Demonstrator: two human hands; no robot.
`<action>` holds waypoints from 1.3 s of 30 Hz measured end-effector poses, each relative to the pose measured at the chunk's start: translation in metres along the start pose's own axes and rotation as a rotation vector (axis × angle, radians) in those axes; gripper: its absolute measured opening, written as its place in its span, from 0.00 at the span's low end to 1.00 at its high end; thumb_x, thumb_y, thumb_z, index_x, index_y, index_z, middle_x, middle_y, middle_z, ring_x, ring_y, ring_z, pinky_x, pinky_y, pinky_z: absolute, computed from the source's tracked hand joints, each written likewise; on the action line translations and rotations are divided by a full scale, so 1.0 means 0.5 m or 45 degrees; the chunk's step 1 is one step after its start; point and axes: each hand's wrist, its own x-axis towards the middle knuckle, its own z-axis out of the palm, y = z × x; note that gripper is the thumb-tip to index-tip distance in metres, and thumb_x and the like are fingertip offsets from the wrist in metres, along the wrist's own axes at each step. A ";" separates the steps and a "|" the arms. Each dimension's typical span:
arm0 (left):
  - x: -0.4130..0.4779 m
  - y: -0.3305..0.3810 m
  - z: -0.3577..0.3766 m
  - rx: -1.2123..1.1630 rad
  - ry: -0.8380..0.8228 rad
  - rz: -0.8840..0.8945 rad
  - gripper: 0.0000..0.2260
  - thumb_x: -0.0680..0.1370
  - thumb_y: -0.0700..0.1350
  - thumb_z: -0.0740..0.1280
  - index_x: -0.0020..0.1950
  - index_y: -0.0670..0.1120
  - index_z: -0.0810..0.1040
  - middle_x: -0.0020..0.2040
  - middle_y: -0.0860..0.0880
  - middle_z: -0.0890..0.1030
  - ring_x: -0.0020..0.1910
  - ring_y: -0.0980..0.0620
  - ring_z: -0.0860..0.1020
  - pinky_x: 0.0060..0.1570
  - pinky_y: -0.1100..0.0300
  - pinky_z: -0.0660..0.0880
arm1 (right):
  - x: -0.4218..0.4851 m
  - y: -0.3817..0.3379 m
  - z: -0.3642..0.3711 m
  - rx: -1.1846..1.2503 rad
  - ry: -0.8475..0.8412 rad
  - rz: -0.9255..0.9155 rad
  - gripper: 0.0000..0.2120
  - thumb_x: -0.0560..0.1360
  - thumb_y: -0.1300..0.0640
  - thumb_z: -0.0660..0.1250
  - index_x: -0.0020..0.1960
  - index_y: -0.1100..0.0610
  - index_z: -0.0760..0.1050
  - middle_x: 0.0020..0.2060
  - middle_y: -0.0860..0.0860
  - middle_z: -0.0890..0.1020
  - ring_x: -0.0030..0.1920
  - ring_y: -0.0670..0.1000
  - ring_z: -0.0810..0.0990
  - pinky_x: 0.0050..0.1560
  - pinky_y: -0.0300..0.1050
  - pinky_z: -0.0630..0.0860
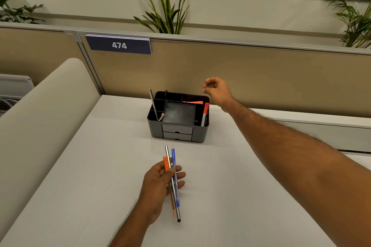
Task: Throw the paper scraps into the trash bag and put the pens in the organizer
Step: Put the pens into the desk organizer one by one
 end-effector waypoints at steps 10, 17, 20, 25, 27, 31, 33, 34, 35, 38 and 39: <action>0.014 0.040 0.031 0.015 -0.046 0.061 0.09 0.81 0.38 0.63 0.60 0.42 0.77 0.52 0.43 0.85 0.48 0.47 0.85 0.44 0.55 0.83 | -0.203 -0.031 -0.007 -0.077 -0.031 -0.223 0.01 0.75 0.59 0.71 0.45 0.56 0.80 0.40 0.54 0.83 0.39 0.50 0.80 0.46 0.50 0.80; 0.013 0.060 0.057 0.110 -0.066 0.118 0.12 0.81 0.40 0.63 0.65 0.44 0.76 0.54 0.45 0.85 0.47 0.50 0.86 0.42 0.58 0.82 | -0.365 0.021 0.061 -0.160 -0.444 0.109 0.13 0.77 0.50 0.69 0.50 0.59 0.84 0.42 0.53 0.83 0.39 0.45 0.77 0.40 0.39 0.72; 0.014 0.061 0.066 0.154 -0.058 0.128 0.13 0.81 0.41 0.64 0.65 0.44 0.76 0.54 0.45 0.85 0.47 0.51 0.86 0.40 0.60 0.82 | -0.363 0.017 0.060 -0.075 -0.413 0.155 0.11 0.78 0.54 0.69 0.50 0.62 0.84 0.38 0.51 0.81 0.37 0.45 0.75 0.38 0.38 0.71; 0.017 0.065 0.060 0.087 -0.038 0.105 0.12 0.81 0.40 0.63 0.65 0.41 0.75 0.53 0.45 0.85 0.49 0.50 0.86 0.42 0.58 0.83 | -0.331 -0.024 0.040 0.060 -0.300 0.090 0.08 0.78 0.57 0.68 0.47 0.61 0.82 0.36 0.51 0.80 0.34 0.45 0.75 0.32 0.34 0.71; 0.018 0.066 0.051 0.030 -0.038 0.089 0.13 0.81 0.38 0.63 0.66 0.41 0.74 0.54 0.43 0.85 0.49 0.49 0.85 0.43 0.57 0.83 | -0.296 -0.052 0.031 0.138 -0.160 0.030 0.09 0.79 0.57 0.67 0.48 0.63 0.82 0.38 0.54 0.82 0.32 0.45 0.75 0.33 0.36 0.72; 0.019 0.064 0.032 0.005 -0.029 0.087 0.13 0.81 0.37 0.62 0.66 0.41 0.74 0.54 0.42 0.84 0.50 0.48 0.85 0.44 0.56 0.83 | -0.206 -0.113 0.041 0.198 0.092 -0.146 0.08 0.78 0.56 0.68 0.48 0.61 0.81 0.42 0.58 0.85 0.32 0.44 0.77 0.35 0.38 0.75; 0.021 0.063 0.026 0.017 -0.026 0.085 0.13 0.81 0.38 0.62 0.66 0.41 0.74 0.55 0.42 0.84 0.50 0.48 0.85 0.45 0.55 0.83 | -0.163 -0.133 0.065 0.148 0.145 -0.235 0.07 0.78 0.55 0.69 0.49 0.59 0.81 0.44 0.56 0.85 0.40 0.49 0.82 0.41 0.42 0.78; 0.023 0.063 0.023 0.023 -0.024 0.086 0.13 0.81 0.38 0.62 0.65 0.41 0.74 0.56 0.41 0.84 0.50 0.48 0.85 0.46 0.54 0.83 | -0.144 -0.139 0.081 0.111 0.151 -0.257 0.07 0.77 0.55 0.69 0.49 0.59 0.81 0.44 0.56 0.85 0.43 0.52 0.83 0.45 0.44 0.79; 0.024 0.063 0.022 0.024 -0.022 0.087 0.12 0.82 0.38 0.62 0.65 0.42 0.74 0.56 0.41 0.84 0.51 0.48 0.85 0.46 0.54 0.83 | -0.127 -0.142 0.098 0.080 0.148 -0.268 0.07 0.77 0.55 0.70 0.50 0.59 0.81 0.45 0.56 0.85 0.46 0.53 0.83 0.48 0.45 0.80; 0.028 0.067 0.017 0.019 -0.016 0.087 0.11 0.81 0.38 0.62 0.64 0.43 0.75 0.55 0.42 0.84 0.50 0.48 0.85 0.46 0.54 0.83 | -0.096 -0.142 0.144 -0.012 0.116 -0.272 0.07 0.77 0.54 0.70 0.51 0.58 0.80 0.43 0.52 0.84 0.46 0.51 0.83 0.52 0.46 0.81; 0.029 0.069 0.015 0.021 -0.011 0.087 0.11 0.81 0.38 0.62 0.63 0.43 0.75 0.55 0.43 0.84 0.50 0.48 0.85 0.46 0.54 0.83 | -0.091 -0.137 0.156 -0.062 0.092 -0.268 0.08 0.77 0.54 0.70 0.52 0.58 0.81 0.43 0.50 0.83 0.45 0.49 0.82 0.52 0.45 0.80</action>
